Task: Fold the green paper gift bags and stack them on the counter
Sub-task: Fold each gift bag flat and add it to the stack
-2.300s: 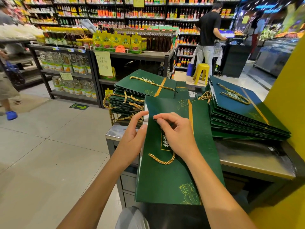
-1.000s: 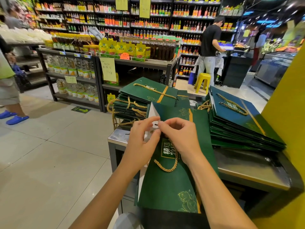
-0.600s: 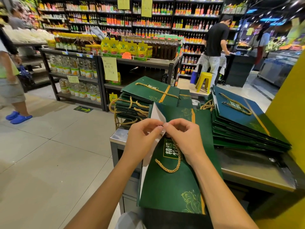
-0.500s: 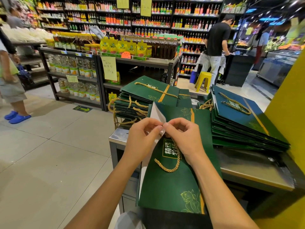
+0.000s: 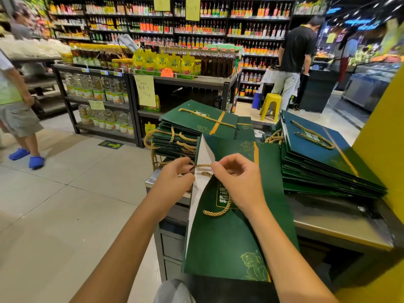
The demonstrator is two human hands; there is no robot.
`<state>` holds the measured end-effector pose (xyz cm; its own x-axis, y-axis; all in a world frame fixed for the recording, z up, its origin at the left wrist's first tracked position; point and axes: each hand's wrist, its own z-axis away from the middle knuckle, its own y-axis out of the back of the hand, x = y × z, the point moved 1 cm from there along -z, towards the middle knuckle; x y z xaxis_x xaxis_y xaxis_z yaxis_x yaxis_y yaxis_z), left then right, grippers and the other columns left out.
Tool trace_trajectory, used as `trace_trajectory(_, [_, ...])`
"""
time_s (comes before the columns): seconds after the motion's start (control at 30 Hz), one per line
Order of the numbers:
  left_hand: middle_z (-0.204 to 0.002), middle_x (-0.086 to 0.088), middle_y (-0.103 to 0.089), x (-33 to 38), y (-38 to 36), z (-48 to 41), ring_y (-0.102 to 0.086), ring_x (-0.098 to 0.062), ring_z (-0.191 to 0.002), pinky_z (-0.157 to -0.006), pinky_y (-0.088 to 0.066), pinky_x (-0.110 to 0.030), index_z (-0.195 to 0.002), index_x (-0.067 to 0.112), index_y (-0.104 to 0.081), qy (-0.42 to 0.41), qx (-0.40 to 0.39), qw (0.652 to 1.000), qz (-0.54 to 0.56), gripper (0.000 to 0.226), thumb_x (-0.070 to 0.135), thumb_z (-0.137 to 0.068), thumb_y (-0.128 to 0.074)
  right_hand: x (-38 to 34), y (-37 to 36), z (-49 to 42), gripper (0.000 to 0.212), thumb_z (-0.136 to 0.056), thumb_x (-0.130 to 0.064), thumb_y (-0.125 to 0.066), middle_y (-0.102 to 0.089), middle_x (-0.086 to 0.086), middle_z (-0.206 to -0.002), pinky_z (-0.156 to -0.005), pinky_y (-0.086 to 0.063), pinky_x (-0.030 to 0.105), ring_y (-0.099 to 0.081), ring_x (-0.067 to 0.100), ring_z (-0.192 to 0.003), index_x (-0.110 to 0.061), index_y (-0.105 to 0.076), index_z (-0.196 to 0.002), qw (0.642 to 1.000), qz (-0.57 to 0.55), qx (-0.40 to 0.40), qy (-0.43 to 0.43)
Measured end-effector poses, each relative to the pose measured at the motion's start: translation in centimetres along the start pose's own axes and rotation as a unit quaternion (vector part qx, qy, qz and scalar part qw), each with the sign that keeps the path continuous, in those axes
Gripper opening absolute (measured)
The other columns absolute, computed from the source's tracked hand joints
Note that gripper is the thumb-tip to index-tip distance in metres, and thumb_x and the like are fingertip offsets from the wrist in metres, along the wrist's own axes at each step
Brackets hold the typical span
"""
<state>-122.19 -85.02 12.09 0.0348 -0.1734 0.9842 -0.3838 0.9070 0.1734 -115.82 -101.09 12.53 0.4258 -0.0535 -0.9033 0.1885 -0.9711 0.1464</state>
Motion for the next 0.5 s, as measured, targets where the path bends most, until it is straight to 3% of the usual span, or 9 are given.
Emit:
trace_trajectory(0.17, [-0.105, -0.001, -0.078, 0.0, 0.0, 0.5, -0.075, -0.017, -0.098, -0.079, -0.060, -0.027, -0.120, 0.016, -0.068, 0.003, -0.062, 0.989, 0.134, 0.036, -0.006, -0.099, -0.048, 0.7, -0.8, 0.2, 0.015, -0.086, -0.024, -0.079, -0.063, -0.009, -0.098, -0.067, -0.050, 0.016, -0.060, 0.008, -0.080, -0.020, -0.076, -0.100, 0.986, 0.149, -0.008, 0.079])
trace_trajectory(0.3, [-0.116, 0.000, -0.075, -0.9, 0.1, 0.5, -0.074, -0.017, -0.100, -0.076, -0.060, -0.027, -0.130, 0.018, -0.062, -0.030, -0.052, 0.993, 0.100, 0.047, -0.011, -0.092, -0.062, 0.4, -0.6, 0.5, 0.020, -0.090, -0.021, -0.076, -0.057, -0.006, -0.107, -0.074, -0.045, 0.010, -0.055, 0.003, -0.088, -0.018, -0.075, -0.110, 0.969, 0.209, -0.056, 0.115])
trace_trajectory(0.5, [-0.102, 0.001, -0.079, -1.2, -0.7, 0.6, -0.074, -0.012, -0.098, -0.077, -0.059, -0.021, -0.124, 0.006, -0.067, -0.030, 0.013, 0.993, 0.117, 0.043, -0.015, -0.087, -0.066, 0.0, 2.8, 0.9, 0.024, -0.089, -0.020, -0.076, -0.060, -0.003, -0.114, -0.094, -0.039, 0.022, -0.053, 0.013, -0.108, -0.021, -0.075, -0.113, 0.941, 0.314, -0.078, 0.103])
